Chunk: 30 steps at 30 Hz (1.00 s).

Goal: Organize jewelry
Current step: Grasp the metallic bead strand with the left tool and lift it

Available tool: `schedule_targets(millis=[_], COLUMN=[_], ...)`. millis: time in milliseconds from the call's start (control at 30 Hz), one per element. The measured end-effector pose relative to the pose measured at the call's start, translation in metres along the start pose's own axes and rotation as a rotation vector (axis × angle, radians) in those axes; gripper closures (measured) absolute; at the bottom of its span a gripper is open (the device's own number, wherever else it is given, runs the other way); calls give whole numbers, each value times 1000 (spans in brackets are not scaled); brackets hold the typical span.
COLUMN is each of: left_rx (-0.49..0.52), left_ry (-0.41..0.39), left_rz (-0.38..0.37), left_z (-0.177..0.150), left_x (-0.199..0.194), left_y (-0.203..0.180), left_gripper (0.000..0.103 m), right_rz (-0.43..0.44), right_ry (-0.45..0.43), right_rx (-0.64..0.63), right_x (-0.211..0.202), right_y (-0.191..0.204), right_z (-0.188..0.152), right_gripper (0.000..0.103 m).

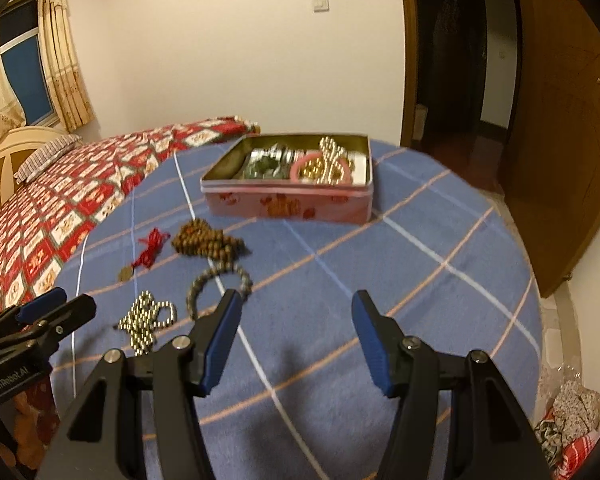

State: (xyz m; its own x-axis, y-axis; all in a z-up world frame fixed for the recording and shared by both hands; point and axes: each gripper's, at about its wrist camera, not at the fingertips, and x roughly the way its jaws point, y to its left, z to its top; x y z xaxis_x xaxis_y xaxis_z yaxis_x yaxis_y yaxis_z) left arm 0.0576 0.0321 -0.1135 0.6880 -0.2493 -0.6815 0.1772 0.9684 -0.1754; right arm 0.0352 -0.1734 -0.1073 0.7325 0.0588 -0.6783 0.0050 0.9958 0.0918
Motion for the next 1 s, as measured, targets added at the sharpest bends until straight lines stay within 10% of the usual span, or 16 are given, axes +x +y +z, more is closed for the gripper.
schedule_targets(millis=[600, 833, 1000], left_rx=[104, 141, 107], left_ry=[160, 136, 128], left_rz=[124, 89, 22], left_z=[-4, -4, -5], left_x=[64, 60, 57], left_y=[-27, -30, -26], left_gripper=[32, 87, 92], right_rz=[22, 42, 51], right_ry=[36, 65, 80], right_rx=[11, 26, 26], right_x=[3, 11, 14], right_y=[1, 1, 3], right_z=[-8, -9, -8], right_gripper=[42, 42, 42])
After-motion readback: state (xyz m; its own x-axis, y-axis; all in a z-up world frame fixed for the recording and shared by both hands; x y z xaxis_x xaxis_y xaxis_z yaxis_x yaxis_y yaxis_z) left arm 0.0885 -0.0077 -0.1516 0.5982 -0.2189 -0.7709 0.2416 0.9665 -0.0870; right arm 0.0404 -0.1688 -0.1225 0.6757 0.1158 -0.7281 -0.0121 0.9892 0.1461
